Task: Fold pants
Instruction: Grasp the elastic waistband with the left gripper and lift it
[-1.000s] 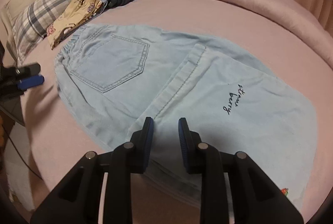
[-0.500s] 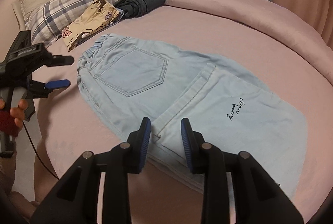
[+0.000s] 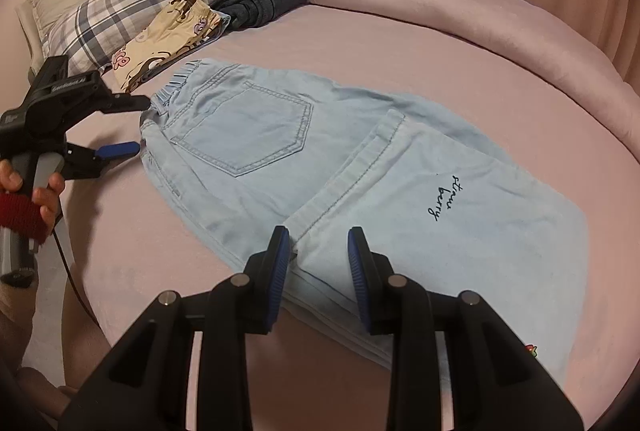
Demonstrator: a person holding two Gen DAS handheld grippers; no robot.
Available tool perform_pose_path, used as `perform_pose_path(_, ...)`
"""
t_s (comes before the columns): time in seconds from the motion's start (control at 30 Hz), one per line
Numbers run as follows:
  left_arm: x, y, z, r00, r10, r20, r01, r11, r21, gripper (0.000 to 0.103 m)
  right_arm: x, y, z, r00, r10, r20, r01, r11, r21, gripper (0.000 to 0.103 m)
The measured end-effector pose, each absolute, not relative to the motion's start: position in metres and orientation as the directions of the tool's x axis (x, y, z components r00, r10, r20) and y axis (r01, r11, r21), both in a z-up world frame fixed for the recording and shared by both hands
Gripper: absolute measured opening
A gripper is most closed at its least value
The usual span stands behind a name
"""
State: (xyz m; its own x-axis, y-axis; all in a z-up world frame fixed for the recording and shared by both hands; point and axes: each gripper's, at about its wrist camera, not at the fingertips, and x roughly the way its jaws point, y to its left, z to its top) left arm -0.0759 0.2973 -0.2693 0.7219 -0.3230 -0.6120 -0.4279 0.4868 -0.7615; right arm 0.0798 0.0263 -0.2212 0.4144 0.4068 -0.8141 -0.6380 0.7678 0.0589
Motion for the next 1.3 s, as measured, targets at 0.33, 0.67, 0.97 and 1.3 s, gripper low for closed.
perform_pose_path(0.33, -0.056, 0.294, -0.269, 0.724, -0.327, -0.608, -0.42, 0.49, -0.764, 0.07, 0.079, 0.027, -0.223, 0.418, 0.408, -0.811, -0.638, 0.768, 0.058, 0.03)
perform_pose_path(0.67, -0.061, 0.293, -0.271, 0.716, -0.367, -0.594, -0.434, 0.433, -0.79, 0.07, 0.08, 0.028, -0.225, 0.412, 0.403, -0.817, -0.629, 0.775, 0.065, 0.03)
perform_pose_path(0.97, -0.061, 0.287, -0.278, 0.714, -0.428, -0.554, -0.433, 0.353, -0.83, 0.07, 0.083, 0.025, -0.228, 0.402, 0.408, -0.819, -0.619, 0.781, 0.085, 0.03)
perform_pose_path(1.3, -0.049, 0.285, -0.28, 0.701, -0.397, -0.592, -0.477, 0.355, -0.804, 0.045, 0.079, 0.03, -0.224, 0.413, 0.415, -0.811, -0.628, 0.774, 0.076, 0.03)
